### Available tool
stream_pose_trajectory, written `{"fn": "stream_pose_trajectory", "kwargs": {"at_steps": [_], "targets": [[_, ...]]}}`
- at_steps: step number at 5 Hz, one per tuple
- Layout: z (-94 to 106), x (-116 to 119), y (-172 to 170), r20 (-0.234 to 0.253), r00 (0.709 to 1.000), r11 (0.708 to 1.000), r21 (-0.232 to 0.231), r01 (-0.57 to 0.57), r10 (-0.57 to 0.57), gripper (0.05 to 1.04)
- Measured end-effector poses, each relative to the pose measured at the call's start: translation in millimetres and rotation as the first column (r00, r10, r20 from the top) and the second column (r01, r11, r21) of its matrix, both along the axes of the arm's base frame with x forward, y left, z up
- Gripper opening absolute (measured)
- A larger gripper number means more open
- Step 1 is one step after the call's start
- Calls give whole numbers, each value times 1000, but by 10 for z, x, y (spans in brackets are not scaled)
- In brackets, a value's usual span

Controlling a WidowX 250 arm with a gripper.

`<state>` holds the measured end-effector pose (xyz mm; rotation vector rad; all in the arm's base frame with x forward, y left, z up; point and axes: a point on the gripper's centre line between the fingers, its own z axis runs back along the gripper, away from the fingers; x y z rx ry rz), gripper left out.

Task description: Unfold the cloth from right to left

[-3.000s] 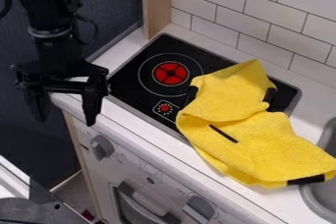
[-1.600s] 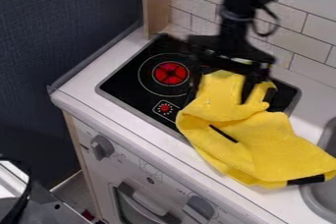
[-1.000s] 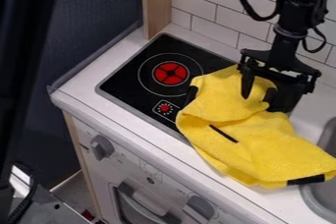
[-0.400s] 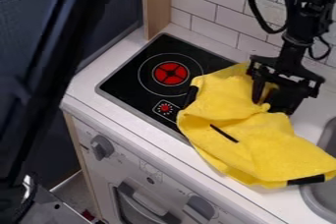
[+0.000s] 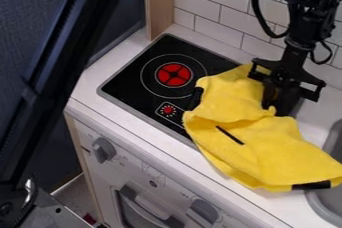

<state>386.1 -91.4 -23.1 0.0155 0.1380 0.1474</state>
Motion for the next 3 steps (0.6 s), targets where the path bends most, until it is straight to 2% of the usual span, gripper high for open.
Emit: {"fn": "stream_pose_trajectory", "kwargs": {"at_steps": [1, 2, 3], "targets": [[39, -2, 35, 35, 999, 999, -45, -26, 28, 78], [240, -23, 148, 82, 993, 992, -99, -71, 80, 54], [477, -109, 312, 126, 984, 989, -100, -110, 122, 54]]}}
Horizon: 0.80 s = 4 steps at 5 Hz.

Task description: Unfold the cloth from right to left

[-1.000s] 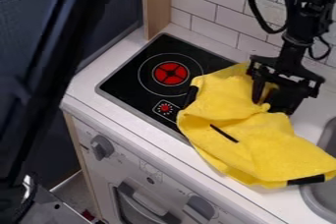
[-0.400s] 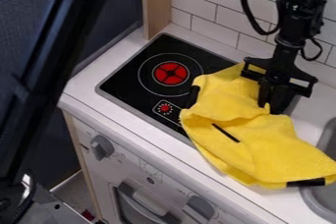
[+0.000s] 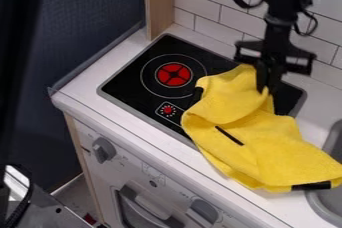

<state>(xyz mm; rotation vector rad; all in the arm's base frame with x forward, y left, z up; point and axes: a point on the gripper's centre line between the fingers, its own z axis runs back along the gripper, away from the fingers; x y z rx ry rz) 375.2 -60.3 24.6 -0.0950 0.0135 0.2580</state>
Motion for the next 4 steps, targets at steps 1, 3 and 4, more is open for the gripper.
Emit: {"fn": "stream_pose_trajectory", "kwargs": {"at_steps": [1, 3, 4], "targets": [[237, -137, 230, 45, 998, 999, -19, -50, 50, 54], [378, -549, 942, 110, 973, 976, -102, -193, 204, 54], [357, -587, 1248, 134, 963, 965, -158, -210, 232, 54]]}}
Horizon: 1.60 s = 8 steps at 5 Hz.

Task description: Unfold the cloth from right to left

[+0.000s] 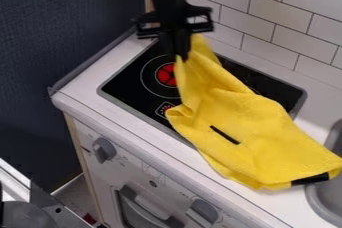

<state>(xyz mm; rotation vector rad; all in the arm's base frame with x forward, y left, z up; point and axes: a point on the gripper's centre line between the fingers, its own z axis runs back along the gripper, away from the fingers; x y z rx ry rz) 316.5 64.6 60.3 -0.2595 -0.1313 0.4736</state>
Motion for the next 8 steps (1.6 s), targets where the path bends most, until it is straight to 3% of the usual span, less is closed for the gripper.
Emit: {"fn": "stream_pose_trajectory", "kwargs": {"at_steps": [1, 2, 3, 4, 5, 6, 7, 8], "targets": [[-274, -83, 139, -42, 999, 997, -69, 29, -32, 54], [-349, -119, 256, -29, 999, 994, -113, 10, -14, 75], [-358, -182, 360, -28, 1000, 991, -132, -18, 14, 223], [-296, -252, 357, -30, 999, 991, -127, -37, 34, 478], [-121, -269, 348, 11, 999, 994, -104, -33, 35, 797], [14, -314, 363, 20, 999, 997, -70, -36, 37, 1009], [80, -358, 278, -42, 999, 1000, -8, -1, 1, 1005], [118, -187, 26, -87, 990, 993, 45, 113, -109, 1001]]}}
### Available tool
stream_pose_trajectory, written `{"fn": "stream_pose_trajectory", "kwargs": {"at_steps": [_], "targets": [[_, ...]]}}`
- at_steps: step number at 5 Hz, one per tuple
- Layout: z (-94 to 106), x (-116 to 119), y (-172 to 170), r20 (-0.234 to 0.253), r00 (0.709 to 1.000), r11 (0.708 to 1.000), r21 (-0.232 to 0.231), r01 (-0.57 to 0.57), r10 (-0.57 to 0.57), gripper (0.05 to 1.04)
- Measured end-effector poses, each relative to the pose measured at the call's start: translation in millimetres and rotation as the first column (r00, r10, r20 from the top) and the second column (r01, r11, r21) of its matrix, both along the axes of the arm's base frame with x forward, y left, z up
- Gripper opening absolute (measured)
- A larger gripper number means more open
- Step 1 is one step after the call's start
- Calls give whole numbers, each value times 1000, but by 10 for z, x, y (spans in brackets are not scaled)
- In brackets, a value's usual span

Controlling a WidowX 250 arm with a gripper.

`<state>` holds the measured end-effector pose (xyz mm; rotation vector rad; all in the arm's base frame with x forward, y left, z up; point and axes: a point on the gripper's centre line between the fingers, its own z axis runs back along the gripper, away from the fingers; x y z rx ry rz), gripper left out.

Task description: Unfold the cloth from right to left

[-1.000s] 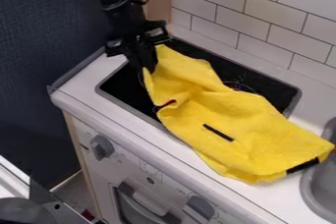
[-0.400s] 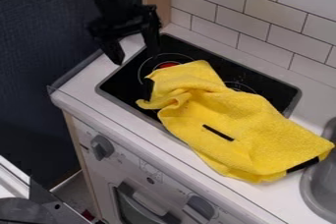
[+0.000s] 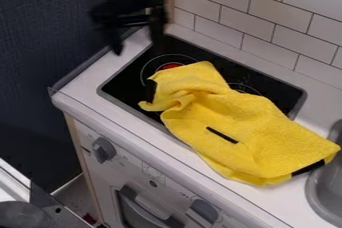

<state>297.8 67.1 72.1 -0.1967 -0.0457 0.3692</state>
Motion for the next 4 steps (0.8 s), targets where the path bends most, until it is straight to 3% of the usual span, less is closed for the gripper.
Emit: {"fn": "stream_pose_trajectory", "kwargs": {"at_steps": [1, 2, 3, 4], "targets": [[3, 228, -410, -25, 994, 994, 34, 105, -104, 1001], [76, 453, -620, -13, 985, 978, 117, 171, -171, 1001], [37, 727, -697, 26, 974, 966, 142, 218, -223, 1001], [-53, 1003, -805, -12, 958, 948, 148, 284, -285, 1001]]}}
